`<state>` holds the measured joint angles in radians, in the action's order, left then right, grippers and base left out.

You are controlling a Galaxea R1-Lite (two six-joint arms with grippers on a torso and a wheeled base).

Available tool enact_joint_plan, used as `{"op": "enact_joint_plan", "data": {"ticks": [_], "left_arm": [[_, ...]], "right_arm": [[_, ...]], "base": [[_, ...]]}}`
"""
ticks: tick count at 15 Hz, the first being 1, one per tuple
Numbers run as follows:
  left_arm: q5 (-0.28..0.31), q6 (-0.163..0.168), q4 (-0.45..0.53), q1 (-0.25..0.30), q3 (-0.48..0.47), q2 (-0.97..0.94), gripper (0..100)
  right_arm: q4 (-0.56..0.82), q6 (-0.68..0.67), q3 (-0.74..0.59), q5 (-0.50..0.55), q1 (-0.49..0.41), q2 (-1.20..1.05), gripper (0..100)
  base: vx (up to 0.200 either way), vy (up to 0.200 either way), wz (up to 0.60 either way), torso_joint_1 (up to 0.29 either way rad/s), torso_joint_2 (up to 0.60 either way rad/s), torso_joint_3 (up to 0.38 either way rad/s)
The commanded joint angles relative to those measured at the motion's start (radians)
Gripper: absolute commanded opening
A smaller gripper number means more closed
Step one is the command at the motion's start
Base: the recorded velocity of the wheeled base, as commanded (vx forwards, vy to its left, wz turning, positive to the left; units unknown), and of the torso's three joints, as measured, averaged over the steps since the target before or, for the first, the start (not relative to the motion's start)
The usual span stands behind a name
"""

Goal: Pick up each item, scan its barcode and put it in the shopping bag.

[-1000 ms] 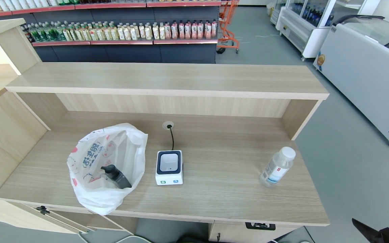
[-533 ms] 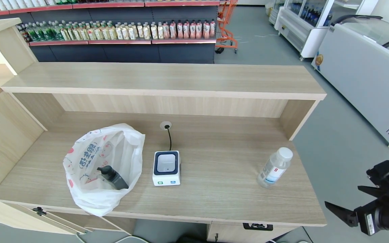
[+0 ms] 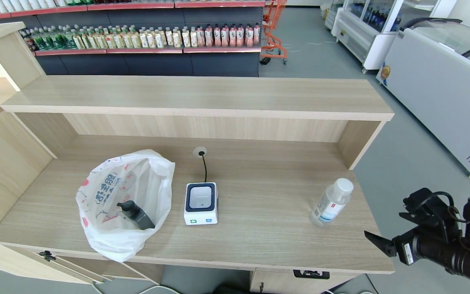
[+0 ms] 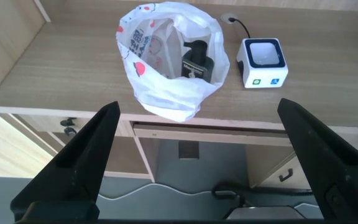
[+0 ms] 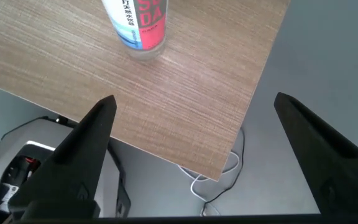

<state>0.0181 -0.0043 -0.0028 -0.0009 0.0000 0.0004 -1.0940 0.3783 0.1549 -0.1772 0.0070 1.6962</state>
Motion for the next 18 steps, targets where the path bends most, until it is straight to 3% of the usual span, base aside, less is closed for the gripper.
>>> {"op": "enact_joint_plan", "data": {"ticks": [1, 10, 18], "left_arm": [[0.0, 0.0, 0.0, -0.001, 0.0, 0.0, 100], [0.0, 0.0, 0.0, -0.001, 0.0, 0.0, 100], [0.0, 0.0, 0.0, -0.001, 0.0, 0.0, 100]], "right_arm": [[-0.084, -0.001, -0.003, 0.001, 0.034, 0.129, 100], [-0.418, 0.008, 0.014, 0.004, 0.146, 0.37, 100], [-0.477, 0.053, 0.129, 0.002, 0.154, 0.448, 100]], "base": [[0.0, 0.0, 0.0, 0.0, 0.0, 0.0], [0.0, 0.0, 0.0, 0.0, 0.0, 0.0], [0.0, 0.0, 0.0, 0.0, 0.0, 0.0]]}}
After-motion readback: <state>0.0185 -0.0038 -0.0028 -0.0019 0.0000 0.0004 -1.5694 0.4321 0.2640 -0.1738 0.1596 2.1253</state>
